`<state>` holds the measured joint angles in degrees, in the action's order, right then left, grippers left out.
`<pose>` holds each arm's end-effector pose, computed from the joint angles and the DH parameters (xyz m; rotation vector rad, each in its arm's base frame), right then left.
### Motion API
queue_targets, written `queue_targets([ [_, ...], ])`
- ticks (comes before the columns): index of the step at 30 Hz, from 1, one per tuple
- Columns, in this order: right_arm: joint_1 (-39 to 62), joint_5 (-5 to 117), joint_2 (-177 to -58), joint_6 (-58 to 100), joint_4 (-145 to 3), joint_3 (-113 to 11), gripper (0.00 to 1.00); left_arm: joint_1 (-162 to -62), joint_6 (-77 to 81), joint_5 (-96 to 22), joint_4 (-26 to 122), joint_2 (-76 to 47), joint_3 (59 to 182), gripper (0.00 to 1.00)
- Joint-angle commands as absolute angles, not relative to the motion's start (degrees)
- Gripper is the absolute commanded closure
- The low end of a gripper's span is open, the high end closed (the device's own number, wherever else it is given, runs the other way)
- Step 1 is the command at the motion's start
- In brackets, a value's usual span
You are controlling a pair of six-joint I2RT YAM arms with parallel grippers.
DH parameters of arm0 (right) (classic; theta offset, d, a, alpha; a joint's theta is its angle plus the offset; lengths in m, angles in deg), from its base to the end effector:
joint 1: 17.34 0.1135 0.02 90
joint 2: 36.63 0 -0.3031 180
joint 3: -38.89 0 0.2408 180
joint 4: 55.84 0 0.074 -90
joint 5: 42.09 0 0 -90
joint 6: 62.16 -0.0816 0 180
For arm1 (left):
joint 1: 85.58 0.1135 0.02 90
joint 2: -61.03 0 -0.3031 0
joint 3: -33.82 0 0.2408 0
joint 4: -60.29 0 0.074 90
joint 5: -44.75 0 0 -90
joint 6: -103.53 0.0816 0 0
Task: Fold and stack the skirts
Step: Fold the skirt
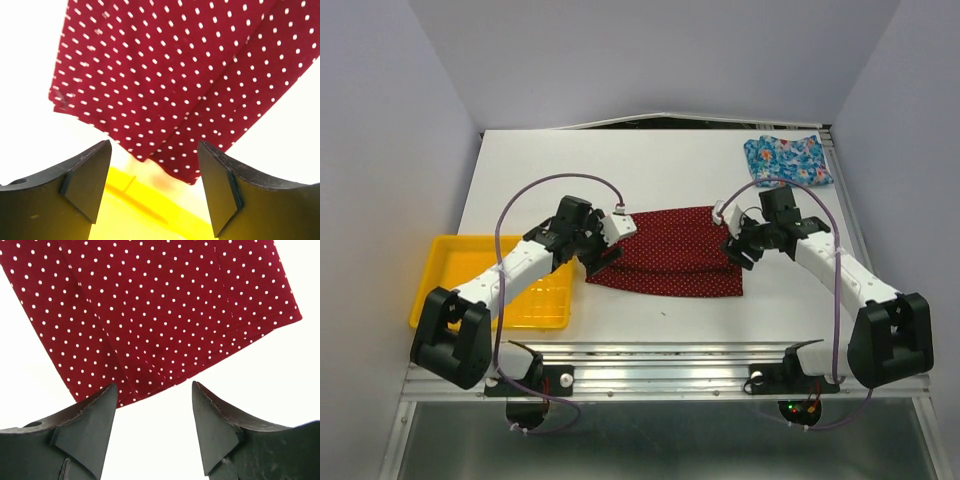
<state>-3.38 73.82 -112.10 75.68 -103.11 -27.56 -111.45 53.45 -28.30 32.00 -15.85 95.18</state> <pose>0.2472 0.0982 0.2465 -1.3967 2.0031 0.3210 0.2532 -0.1492 0.2390 1.3718 1.8517 -0.2202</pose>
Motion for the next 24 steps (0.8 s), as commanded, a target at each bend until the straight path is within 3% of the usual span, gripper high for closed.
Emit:
queue_targets([
  [1, -2.4, 73.0, -112.0, 80.1, -105.8, -28.3, 0.34, -111.4, 56.7, -27.9, 29.2, -14.8, 98.2, 0.19],
  [8, 4.7, 70.2, -114.3, 79.3, -105.5, -27.1, 0.37, -111.5, 63.5, -28.1, 25.0, -21.2, 101.7, 0.29],
  [12, 6.5, 65.6, -116.6, 78.7, -100.4, -24.1, 0.40, -111.5, 66.1, -30.0, 24.1, -26.2, 104.4, 0.30],
  [20, 7.0, 60.4, -122.8, 79.0, -93.9, -24.3, 0.54, -111.6, 68.8, -32.6, 24.8, -31.8, 107.5, 0.34],
  [23, 7.0, 60.0, -122.9, 79.1, -93.6, -24.6, 0.65, -111.6, 69.9, -33.2, 24.2, -32.6, 107.7, 0.51],
  [24, 7.0, 60.1, -122.5, 79.1, -93.9, -24.7, 0.69, -111.6, 70.0, -33.3, 24.2, -32.6, 107.7, 0.62],
])
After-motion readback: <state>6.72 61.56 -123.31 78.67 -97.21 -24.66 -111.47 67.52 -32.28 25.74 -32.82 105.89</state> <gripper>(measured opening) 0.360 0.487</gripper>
